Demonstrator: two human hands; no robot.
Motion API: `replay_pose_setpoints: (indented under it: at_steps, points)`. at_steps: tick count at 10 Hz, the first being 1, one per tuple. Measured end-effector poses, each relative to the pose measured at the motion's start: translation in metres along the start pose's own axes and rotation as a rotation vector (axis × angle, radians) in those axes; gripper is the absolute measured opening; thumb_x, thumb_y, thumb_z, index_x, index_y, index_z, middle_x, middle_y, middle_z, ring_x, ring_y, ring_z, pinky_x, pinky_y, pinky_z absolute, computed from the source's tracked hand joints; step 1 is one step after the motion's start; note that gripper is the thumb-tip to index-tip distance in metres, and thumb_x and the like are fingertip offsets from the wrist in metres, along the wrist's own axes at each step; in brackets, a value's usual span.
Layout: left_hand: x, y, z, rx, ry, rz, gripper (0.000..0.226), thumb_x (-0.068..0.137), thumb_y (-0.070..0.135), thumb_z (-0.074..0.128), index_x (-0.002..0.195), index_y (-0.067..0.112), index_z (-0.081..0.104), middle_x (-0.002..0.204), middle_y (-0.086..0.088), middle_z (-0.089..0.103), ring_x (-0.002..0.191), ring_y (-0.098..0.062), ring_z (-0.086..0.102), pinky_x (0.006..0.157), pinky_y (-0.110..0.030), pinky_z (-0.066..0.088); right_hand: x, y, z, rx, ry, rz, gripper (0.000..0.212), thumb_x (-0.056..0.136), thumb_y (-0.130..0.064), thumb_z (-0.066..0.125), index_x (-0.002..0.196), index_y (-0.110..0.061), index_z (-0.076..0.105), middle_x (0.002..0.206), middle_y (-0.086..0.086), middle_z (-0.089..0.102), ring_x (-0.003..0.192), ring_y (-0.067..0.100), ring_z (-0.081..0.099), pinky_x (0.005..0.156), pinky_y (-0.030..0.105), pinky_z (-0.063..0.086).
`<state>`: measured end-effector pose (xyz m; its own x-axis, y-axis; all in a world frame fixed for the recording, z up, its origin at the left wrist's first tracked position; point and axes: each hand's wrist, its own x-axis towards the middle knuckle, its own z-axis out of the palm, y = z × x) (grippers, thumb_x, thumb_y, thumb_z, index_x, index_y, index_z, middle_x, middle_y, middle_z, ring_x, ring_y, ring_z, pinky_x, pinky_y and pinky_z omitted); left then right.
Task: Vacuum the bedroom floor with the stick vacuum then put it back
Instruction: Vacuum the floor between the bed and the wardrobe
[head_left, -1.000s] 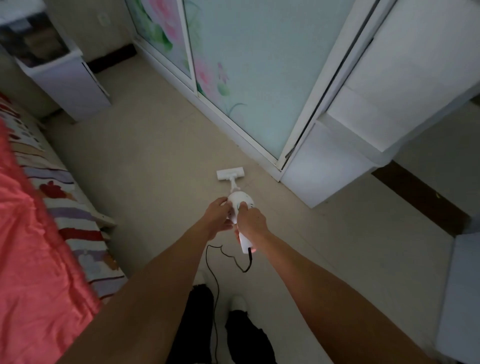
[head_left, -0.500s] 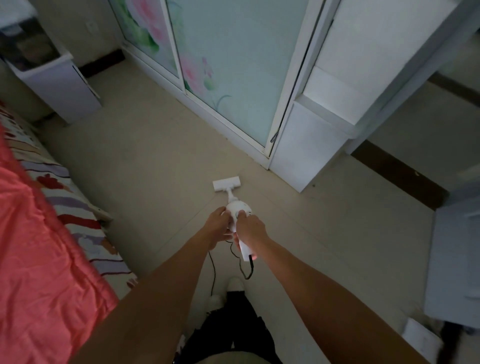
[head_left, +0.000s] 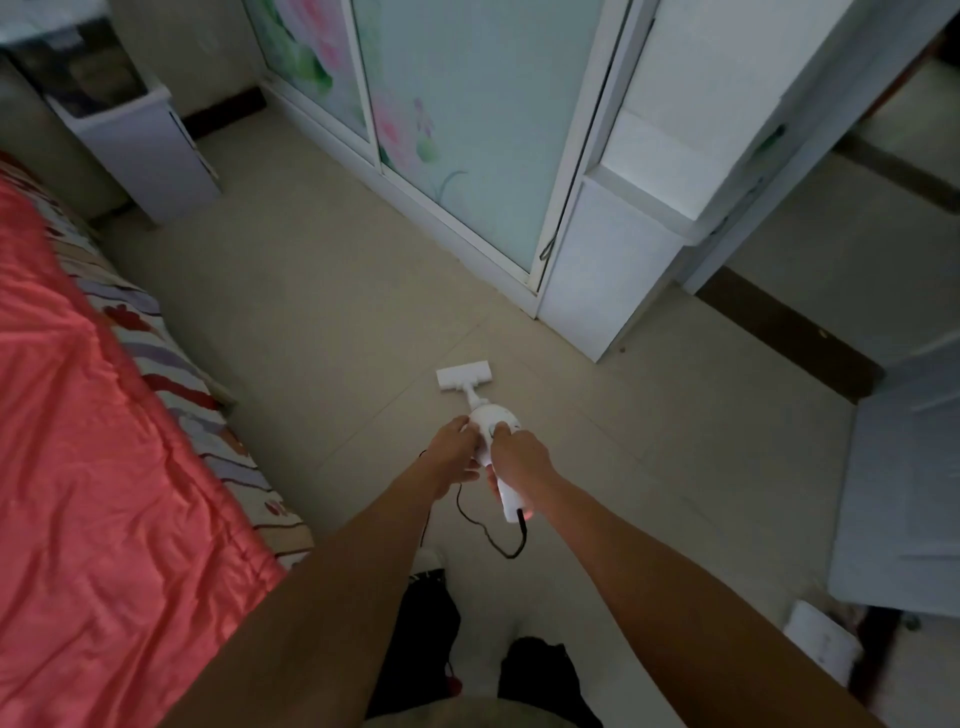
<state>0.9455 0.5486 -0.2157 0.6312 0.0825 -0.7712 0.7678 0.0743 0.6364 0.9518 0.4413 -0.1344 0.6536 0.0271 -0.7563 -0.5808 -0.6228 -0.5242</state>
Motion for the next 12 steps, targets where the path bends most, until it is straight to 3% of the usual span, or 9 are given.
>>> replay_pose_setpoints:
  at_steps: [1,2,3,5,6,8,10,11,12]
  points:
    - [-0.017,-0.018,0.026,-0.024,0.028,0.018,0.035,0.101,0.025,0.037,0.130,0.013,0.054,0.109,-0.013,0.065,0.095,-0.034,0.065,0.097,-0.053,0.054,-0.014,0.028,-0.014,0.032,-0.018,-0.004,0.042,0.103,-0.023,0.030,0.125,0.004,0.053,0.112,0.019,0.062,0.089,0.026,0.061,0.074,0.033,0.051]
    - [-0.040,-0.038,0.057,-0.060,0.068,0.023,0.033,0.101,0.024,0.038,0.126,0.014,0.057,0.118,-0.020,0.065,0.093,-0.032,0.064,0.096,-0.052,0.053,-0.029,0.061,-0.030,-0.162,-0.023,-0.107,0.040,0.103,-0.018,0.029,0.132,0.003,0.045,0.132,0.024,0.054,0.120,0.037,0.054,0.099,0.039,0.045]
    - [-0.057,-0.062,0.089,-0.073,0.090,0.024,0.033,0.098,0.023,0.039,0.122,0.013,0.059,0.118,-0.022,0.066,0.093,-0.033,0.065,0.094,-0.053,0.054,-0.035,0.101,-0.044,-0.025,-0.072,-0.033,0.044,0.103,-0.024,0.029,0.129,0.003,0.051,0.130,0.024,0.057,0.120,0.037,0.056,0.090,0.033,0.047]
    - [-0.094,-0.101,0.134,-0.138,0.135,0.005,0.030,0.096,0.022,0.043,0.119,0.015,0.060,0.105,-0.014,0.065,0.085,-0.029,0.063,0.076,-0.038,0.055,-0.053,0.155,-0.055,-0.068,-0.076,-0.050,0.049,0.100,-0.033,0.030,0.124,0.001,0.056,0.124,0.019,0.062,0.108,0.033,0.061,0.096,0.038,0.049]
    - [-0.104,-0.110,0.144,-0.176,0.151,0.011,0.021,0.094,0.012,0.046,0.108,0.012,0.062,0.097,-0.014,0.059,0.083,-0.029,0.060,0.069,-0.035,0.053,-0.060,0.169,-0.059,-0.073,-0.095,-0.022,0.053,0.094,-0.038,0.034,0.121,0.000,0.059,0.117,0.020,0.066,0.105,0.034,0.064,0.095,0.041,0.051]
    - [-0.126,-0.119,0.149,-0.180,0.153,0.022,0.019,0.093,0.016,0.048,0.103,0.011,0.063,0.091,-0.015,0.057,0.077,-0.026,0.056,0.065,-0.033,0.052,-0.075,0.173,-0.057,-0.128,-0.100,-0.001,0.052,0.100,-0.037,0.031,0.125,-0.001,0.058,0.121,0.020,0.064,0.112,0.034,0.062,0.101,0.040,0.048]
    - [-0.138,-0.133,0.129,-0.209,0.177,0.024,0.027,0.097,0.014,0.048,0.120,0.004,0.060,0.098,-0.016,0.058,0.076,-0.025,0.061,0.066,-0.033,0.054,-0.091,0.172,-0.041,-0.169,-0.119,-0.028,0.055,0.100,-0.041,0.027,0.124,0.000,0.056,0.119,0.020,0.065,0.109,0.032,0.063,0.092,0.032,0.049]
    - [-0.141,-0.148,0.115,-0.223,0.179,0.014,0.028,0.097,0.015,0.047,0.122,0.005,0.058,0.103,-0.018,0.059,0.079,-0.027,0.062,0.076,-0.040,0.057,-0.101,0.174,-0.026,-0.164,-0.165,-0.029,0.053,0.097,-0.044,0.029,0.114,-0.002,0.057,0.115,0.022,0.067,0.105,0.034,0.066,0.096,0.046,0.052]
    - [-0.149,-0.160,0.101,-0.226,0.208,0.009,0.030,0.096,0.020,0.049,0.123,0.008,0.057,0.118,-0.023,0.061,0.087,-0.031,0.065,0.085,-0.047,0.058,-0.108,0.174,-0.012,-0.134,-0.188,-0.012,0.050,0.094,-0.048,0.032,0.102,-0.005,0.056,0.099,0.019,0.070,0.087,0.032,0.067,0.090,0.047,0.056]
